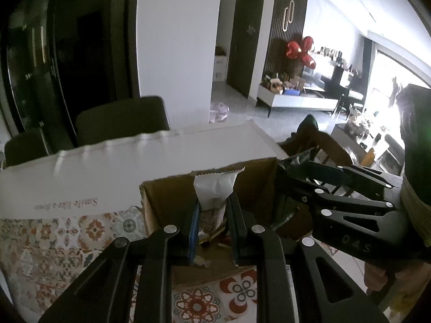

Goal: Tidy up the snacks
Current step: 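Open both tools inside the box to drop the snacks and withdraw, then grasp the cream biscuit packet with the left tool while the right tool grasps the red packet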

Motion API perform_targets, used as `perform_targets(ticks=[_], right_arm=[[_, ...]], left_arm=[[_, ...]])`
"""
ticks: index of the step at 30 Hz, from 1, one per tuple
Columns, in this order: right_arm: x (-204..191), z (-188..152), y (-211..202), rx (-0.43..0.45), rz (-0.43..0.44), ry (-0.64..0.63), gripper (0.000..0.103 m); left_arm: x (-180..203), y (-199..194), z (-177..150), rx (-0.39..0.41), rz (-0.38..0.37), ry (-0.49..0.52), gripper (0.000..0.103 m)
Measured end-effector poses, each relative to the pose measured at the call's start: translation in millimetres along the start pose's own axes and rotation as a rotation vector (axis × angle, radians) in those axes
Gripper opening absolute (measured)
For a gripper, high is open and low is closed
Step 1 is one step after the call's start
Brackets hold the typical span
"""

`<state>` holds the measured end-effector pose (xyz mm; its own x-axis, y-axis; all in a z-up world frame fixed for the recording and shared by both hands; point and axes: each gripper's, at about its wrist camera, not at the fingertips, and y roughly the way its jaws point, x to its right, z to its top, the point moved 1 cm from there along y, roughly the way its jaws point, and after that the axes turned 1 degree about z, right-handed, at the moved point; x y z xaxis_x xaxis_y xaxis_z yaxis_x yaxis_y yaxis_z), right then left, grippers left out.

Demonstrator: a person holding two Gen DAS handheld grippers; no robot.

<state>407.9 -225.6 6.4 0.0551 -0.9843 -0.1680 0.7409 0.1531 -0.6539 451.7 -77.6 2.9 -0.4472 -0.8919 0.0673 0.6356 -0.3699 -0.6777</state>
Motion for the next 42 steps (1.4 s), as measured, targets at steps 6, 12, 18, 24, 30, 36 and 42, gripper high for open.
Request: perform_targets(ticks=[6, 12, 18, 24, 30, 36, 42], right_arm=[[10, -5, 24, -0.056, -0.021, 0.017, 0.046], [15, -8, 21, -0.060, -0.085, 0.030, 0.064], [11, -18, -6, -0.053, -0.154, 0.031, 0.075], [5, -40, -42, -0.037, -0.176, 0.051, 0.078], [-2, -62, -68, -0.057, -0.174, 0.054, 0.078], [-9, -87, -88, -0.067, -0.185, 0.052, 0.078], [-3, -112, -100, -0.102, -0.204, 0.073, 0.078]], left_arm=[[-5, 15, -4, -0.028, 0.027, -0.012, 0.049], [-9, 6, -9, -0.030, 0.066, -0.016, 0.053], [-4, -20, -23, -0.018, 0.081, -0.016, 0.058], [8, -51, -44, -0.008, 0.071, 0.010, 0.062], [22, -72, -65, -0.023, 0.047, 0.038, 0.064], [33, -85, -87, -0.049, 0.030, 0.067, 0.066], [48, -89, -111, -0.090, 0.020, 0.086, 0.067]])
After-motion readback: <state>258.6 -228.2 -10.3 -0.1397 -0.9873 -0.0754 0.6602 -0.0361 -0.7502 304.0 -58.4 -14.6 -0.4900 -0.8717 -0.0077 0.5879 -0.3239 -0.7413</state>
